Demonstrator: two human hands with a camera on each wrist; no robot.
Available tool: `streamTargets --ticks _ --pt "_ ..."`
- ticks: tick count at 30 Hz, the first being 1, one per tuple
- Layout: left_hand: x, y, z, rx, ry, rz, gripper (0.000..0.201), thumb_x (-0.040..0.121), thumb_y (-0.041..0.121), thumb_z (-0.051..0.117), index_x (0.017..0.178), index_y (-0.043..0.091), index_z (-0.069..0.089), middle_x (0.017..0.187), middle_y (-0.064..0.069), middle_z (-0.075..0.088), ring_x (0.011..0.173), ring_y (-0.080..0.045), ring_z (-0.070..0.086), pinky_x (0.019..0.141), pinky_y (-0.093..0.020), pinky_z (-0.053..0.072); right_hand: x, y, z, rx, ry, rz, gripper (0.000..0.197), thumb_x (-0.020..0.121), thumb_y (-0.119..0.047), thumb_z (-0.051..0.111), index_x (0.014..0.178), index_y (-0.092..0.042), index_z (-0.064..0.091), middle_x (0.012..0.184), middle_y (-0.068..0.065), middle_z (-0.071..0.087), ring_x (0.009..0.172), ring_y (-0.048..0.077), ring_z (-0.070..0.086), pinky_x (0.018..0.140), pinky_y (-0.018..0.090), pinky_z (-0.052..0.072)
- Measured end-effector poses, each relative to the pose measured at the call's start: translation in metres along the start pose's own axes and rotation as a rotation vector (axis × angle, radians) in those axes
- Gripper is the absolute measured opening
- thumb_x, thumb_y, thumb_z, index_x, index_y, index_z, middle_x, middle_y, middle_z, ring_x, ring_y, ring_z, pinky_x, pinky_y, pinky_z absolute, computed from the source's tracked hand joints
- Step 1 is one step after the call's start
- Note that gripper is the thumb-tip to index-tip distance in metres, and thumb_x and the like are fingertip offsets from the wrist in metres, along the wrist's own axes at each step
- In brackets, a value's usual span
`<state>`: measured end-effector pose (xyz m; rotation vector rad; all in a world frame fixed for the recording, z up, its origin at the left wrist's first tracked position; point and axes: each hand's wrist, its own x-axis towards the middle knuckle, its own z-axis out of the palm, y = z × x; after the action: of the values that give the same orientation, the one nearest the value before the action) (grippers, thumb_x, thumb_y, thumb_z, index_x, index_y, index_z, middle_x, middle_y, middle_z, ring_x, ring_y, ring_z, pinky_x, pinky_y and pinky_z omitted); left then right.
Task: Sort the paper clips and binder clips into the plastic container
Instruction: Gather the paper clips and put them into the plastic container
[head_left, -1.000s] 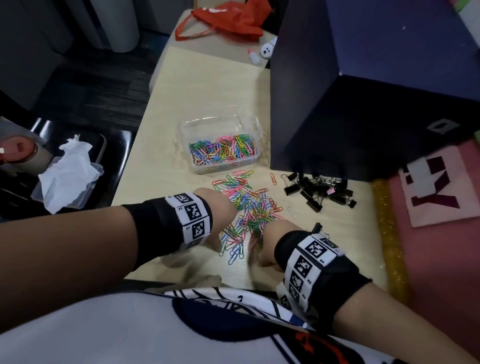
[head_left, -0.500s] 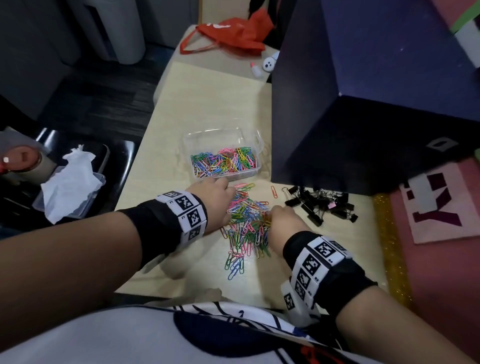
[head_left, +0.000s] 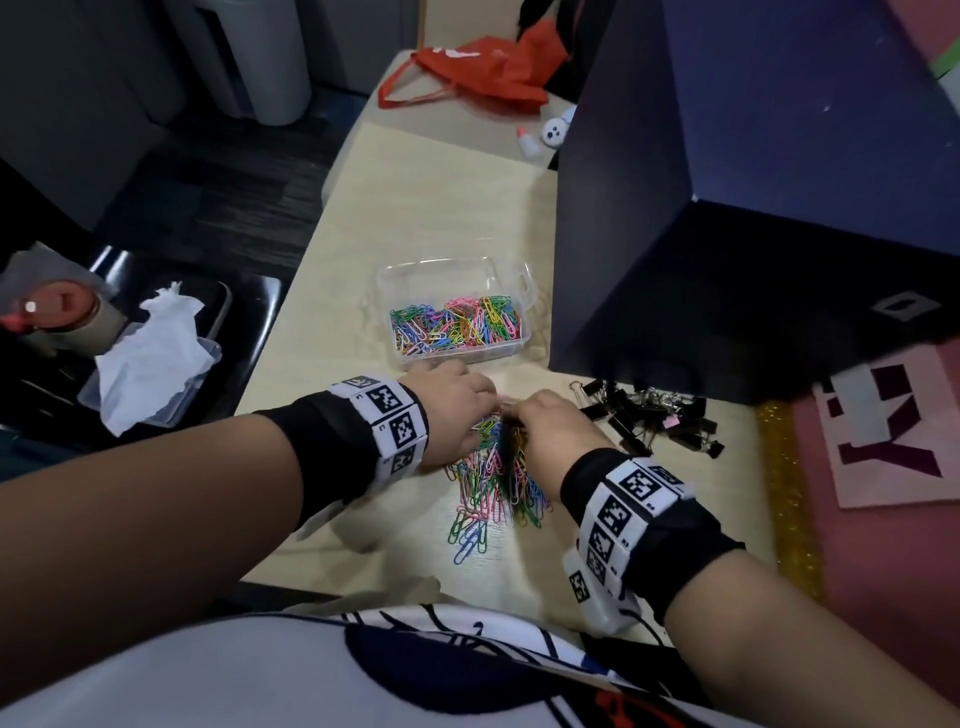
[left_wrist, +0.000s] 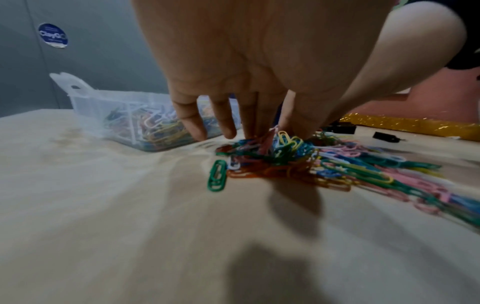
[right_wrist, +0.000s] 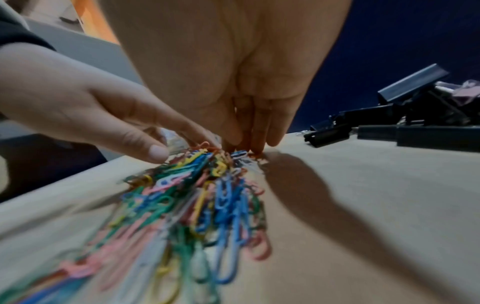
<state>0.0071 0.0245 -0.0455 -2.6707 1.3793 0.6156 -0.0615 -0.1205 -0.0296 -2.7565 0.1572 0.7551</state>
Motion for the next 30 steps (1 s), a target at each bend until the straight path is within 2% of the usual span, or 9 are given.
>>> streamTargets --ticks 4,7,10,12,14,17,19,23,30 --pt "-0.003 -0.001 -0.007 -0.014 -0.056 0.014 0.068 0.083 0.052 0.058 0.142 0.030 0.035 0.142 0.005 0.040 0.127 -0.022 0.039 0.102 -0.045 0.040 -0.005 0.005 -0.003 0.020 0.046 0.057 0.043 0.088 -0.024 0.057 0.129 -0.020 0.048 0.125 0.005 0.044 0.119 0.026 0.048 0.101 0.037 0.043" --pt "-0.004 -0.001 -0.009 -0.006 -0.117 -0.051 0.091 0.067 0.062 0.070 0.142 0.029 0.032 0.133 0.000 0.040 0.122 -0.025 0.040 0.097 -0.045 0.044 -0.014 0.006 -0.008 -0.031 -0.107 0.242 0.078 0.071 -0.044 0.077 0.132 -0.018 0.035 0.130 0.007 0.035 0.116 0.028 0.052 0.094 0.042 0.049" --pt "-0.004 0.005 -0.003 -0.006 -0.143 -0.091 0.091 0.061 0.054 0.078 0.136 0.026 0.036 0.124 -0.004 0.039 0.113 -0.026 0.040 0.091 -0.045 0.048 -0.021 0.000 0.002 -0.007 -0.164 0.242 0.098 0.060 -0.046 0.085 0.134 -0.022 0.027 0.128 0.008 0.029 0.111 0.029 0.054 0.094 0.041 0.049" --pt "-0.004 0.008 0.000 -0.018 -0.130 -0.098 0.077 0.067 0.046 0.077 0.130 0.020 0.041 0.120 -0.006 0.041 0.109 -0.028 0.044 0.091 -0.044 0.048 -0.020 -0.004 0.012 0.060 -0.085 0.163 0.090 0.062 -0.041 0.083 0.132 -0.025 0.029 0.122 0.006 0.028 0.104 0.029 0.057 0.095 0.040 0.049" --pt "-0.005 0.008 0.000 -0.069 -0.122 -0.115 0.063 0.074 0.039 0.073 0.125 0.017 0.045 0.116 -0.008 0.045 0.105 -0.029 0.051 0.089 -0.043 0.049 -0.017 -0.009 0.019 0.125 -0.014 0.110 0.070 0.072 -0.035 0.076 0.129 -0.024 0.036 0.119 0.005 0.030 0.099 0.029 0.058 0.095 0.039 0.048" --pt "-0.006 0.005 -0.003 -0.138 -0.120 -0.132 0.039 0.084 0.029 0.065 0.118 0.013 0.051 0.109 -0.009 0.051 0.100 -0.030 0.058 0.084 -0.040 0.050 -0.013 -0.013 0.019 0.152 0.029 0.090 0.041 0.086 -0.023 0.061 0.123 -0.020 0.044 0.119 0.006 0.034 0.097 0.029 0.057 0.089 0.036 0.048" --pt "-0.007 0.001 -0.004 -0.146 -0.108 -0.135 0.030 0.088 0.025 0.061 0.114 0.014 0.053 0.107 -0.008 0.053 0.100 -0.029 0.059 0.084 -0.039 0.050 -0.009 -0.011 0.017 0.158 0.045 0.085 0.033 0.089 -0.017 0.055 0.120 -0.019 0.046 0.118 0.006 0.037 0.095 0.028 0.055 0.085 0.034 0.047" --pt "-0.010 -0.005 -0.006 -0.135 -0.089 -0.132 0.026 0.090 0.021 0.058 0.116 0.013 0.055 0.111 -0.008 0.056 0.105 -0.028 0.057 0.086 -0.036 0.048 -0.004 -0.007 0.012 0.170 0.075 0.095 0.029 0.090 -0.012 0.053 0.118 -0.020 0.053 0.117 0.006 0.043 0.099 0.026 0.055 0.086 0.030 0.044" --pt "-0.013 -0.017 -0.027 -0.106 0.020 -0.087 0.030 0.090 0.030 0.062 0.115 0.014 0.055 0.113 -0.006 0.058 0.104 -0.025 0.056 0.086 -0.035 0.047 0.004 -0.006 -0.010 0.154 0.106 0.139 0.021 0.089 -0.012 0.057 0.109 -0.020 0.059 0.115 0.006 0.054 0.108 0.024 0.053 0.082 0.023 0.036"
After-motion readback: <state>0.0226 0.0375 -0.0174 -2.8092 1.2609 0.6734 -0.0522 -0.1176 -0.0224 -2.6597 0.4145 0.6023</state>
